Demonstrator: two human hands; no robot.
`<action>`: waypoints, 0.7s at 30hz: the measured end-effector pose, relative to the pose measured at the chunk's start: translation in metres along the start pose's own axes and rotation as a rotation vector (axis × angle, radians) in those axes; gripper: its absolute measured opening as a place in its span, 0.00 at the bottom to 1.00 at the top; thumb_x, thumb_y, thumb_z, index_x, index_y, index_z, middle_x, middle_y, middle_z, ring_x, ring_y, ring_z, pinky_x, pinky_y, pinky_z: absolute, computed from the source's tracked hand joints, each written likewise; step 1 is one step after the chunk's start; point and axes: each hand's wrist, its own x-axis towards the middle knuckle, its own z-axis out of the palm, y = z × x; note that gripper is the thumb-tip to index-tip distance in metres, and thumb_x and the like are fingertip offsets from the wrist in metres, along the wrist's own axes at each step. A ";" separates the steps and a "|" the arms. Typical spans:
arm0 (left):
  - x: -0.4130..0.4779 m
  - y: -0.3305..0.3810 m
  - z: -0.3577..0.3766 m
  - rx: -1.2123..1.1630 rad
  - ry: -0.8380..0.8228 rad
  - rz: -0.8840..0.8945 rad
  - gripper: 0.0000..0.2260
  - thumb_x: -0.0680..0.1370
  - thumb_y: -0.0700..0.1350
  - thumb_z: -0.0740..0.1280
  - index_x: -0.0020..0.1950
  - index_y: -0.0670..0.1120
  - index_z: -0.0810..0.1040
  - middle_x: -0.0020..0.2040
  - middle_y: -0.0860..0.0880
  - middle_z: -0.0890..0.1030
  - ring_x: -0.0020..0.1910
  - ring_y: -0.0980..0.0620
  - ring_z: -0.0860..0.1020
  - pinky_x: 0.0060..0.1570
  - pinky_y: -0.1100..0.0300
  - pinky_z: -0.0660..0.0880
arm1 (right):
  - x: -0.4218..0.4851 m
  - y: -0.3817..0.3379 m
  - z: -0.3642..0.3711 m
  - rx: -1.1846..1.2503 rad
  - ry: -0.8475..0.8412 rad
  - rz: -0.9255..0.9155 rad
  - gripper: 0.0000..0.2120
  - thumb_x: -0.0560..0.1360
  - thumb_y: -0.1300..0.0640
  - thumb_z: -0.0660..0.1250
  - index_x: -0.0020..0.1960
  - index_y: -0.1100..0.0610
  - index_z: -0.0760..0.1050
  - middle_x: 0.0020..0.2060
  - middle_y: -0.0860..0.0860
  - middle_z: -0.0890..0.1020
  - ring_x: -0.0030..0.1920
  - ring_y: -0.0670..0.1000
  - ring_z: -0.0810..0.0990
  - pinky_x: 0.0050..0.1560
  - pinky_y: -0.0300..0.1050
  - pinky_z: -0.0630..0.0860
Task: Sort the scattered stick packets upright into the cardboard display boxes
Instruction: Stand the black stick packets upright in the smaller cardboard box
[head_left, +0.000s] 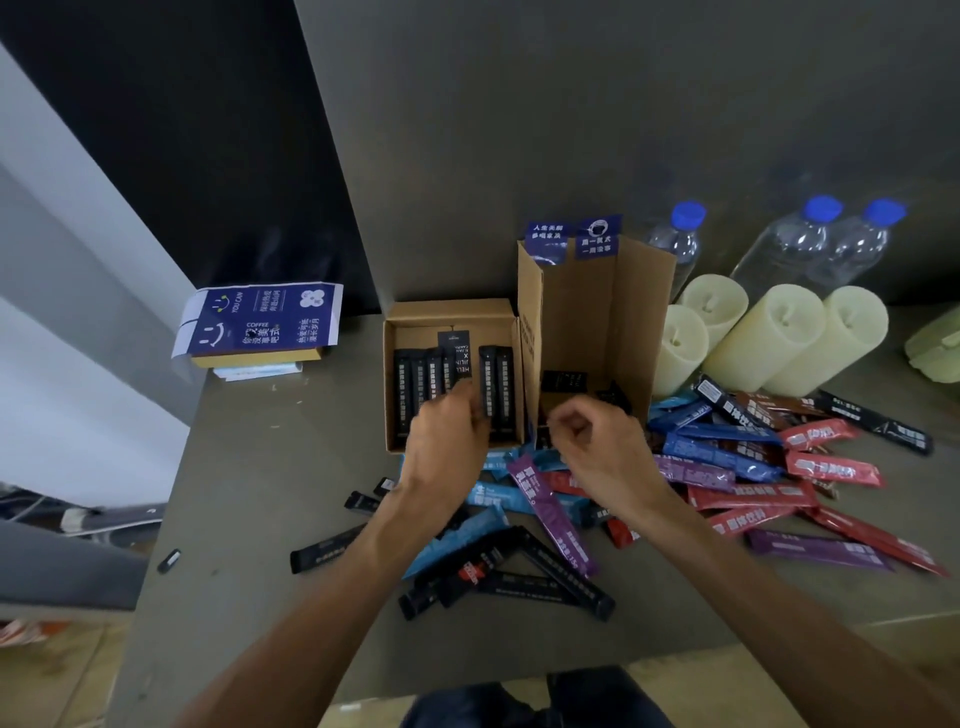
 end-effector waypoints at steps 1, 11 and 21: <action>-0.008 -0.001 -0.002 -0.002 -0.004 0.018 0.03 0.79 0.40 0.67 0.51 0.47 0.78 0.44 0.53 0.82 0.39 0.57 0.81 0.39 0.64 0.80 | -0.005 0.005 -0.001 0.002 0.002 -0.003 0.04 0.79 0.61 0.67 0.52 0.56 0.80 0.42 0.43 0.81 0.39 0.38 0.80 0.38 0.28 0.74; -0.070 -0.012 0.030 0.121 -0.273 0.294 0.04 0.77 0.45 0.67 0.48 0.53 0.80 0.47 0.55 0.80 0.46 0.52 0.79 0.44 0.53 0.78 | -0.087 0.060 -0.001 -0.151 -0.013 0.046 0.05 0.74 0.61 0.72 0.41 0.53 0.80 0.34 0.42 0.81 0.38 0.39 0.80 0.36 0.28 0.73; -0.088 -0.012 0.052 0.317 -0.271 0.497 0.11 0.73 0.46 0.71 0.55 0.54 0.81 0.52 0.57 0.78 0.55 0.50 0.71 0.56 0.54 0.68 | -0.134 0.069 0.017 -0.275 -0.116 0.227 0.12 0.72 0.43 0.74 0.48 0.48 0.77 0.41 0.42 0.78 0.41 0.43 0.77 0.43 0.44 0.77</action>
